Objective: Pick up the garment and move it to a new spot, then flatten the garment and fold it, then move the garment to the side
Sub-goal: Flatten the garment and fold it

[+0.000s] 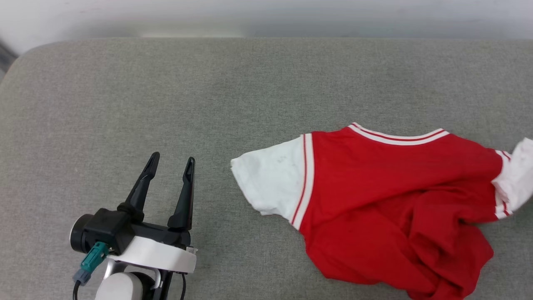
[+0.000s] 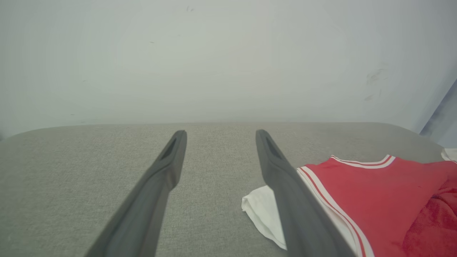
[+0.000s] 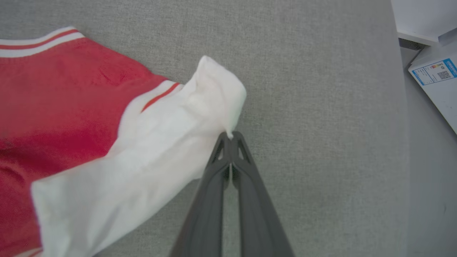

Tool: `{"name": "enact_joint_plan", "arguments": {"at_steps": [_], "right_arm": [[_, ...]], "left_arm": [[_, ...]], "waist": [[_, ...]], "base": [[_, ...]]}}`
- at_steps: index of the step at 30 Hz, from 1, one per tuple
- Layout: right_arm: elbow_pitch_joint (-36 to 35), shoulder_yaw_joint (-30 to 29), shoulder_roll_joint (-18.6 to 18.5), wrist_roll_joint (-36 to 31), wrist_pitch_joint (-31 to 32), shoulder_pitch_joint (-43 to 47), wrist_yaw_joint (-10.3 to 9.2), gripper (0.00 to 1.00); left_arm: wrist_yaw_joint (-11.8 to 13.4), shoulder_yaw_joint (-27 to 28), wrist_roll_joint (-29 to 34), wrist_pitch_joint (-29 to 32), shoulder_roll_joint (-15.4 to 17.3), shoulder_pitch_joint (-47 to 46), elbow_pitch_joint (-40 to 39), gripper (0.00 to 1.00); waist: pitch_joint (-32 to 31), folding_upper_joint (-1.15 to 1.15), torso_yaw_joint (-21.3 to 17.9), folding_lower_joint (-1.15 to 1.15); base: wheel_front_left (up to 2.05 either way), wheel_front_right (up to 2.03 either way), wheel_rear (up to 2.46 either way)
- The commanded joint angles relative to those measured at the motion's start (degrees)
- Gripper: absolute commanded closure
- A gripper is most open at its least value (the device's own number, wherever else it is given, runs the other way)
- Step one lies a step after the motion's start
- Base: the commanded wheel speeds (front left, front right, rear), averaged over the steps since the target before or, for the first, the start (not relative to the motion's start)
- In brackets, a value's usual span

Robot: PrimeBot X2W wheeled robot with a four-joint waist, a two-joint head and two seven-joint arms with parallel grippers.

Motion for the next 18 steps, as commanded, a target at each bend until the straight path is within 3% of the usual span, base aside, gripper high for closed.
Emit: {"name": "enact_joint_plan", "arguments": {"at_steps": [1,9,18], "right_arm": [[2.09,-0.57,-0.69,-1.10,-0.77,1.29,-0.04,0.00],[9.49,-3.24,1.06,-6.87,-5.44,-0.79,-0.04,0.00],[2.44,-6.93,6.73,-8.79,-18.04,-2.89,-0.04,0.00]], "left_arm": [[-0.08,0.00,-0.17,-0.13,0.23,-0.23,0.22,0.00],[-0.08,0.77,-0.24,-0.13,0.35,0.57,0.90,0.00],[-0.08,2.63,-0.16,-0.13,-0.15,1.59,0.02,0.00]], "waist": [[0.03,0.00,0.36,0.00],[-1.90,0.00,-0.29,0.00],[-5.56,0.00,-3.41,0.00]], "base": [[0.00,0.00,0.00],[0.00,0.00,0.00],[0.00,0.00,0.00]]}}
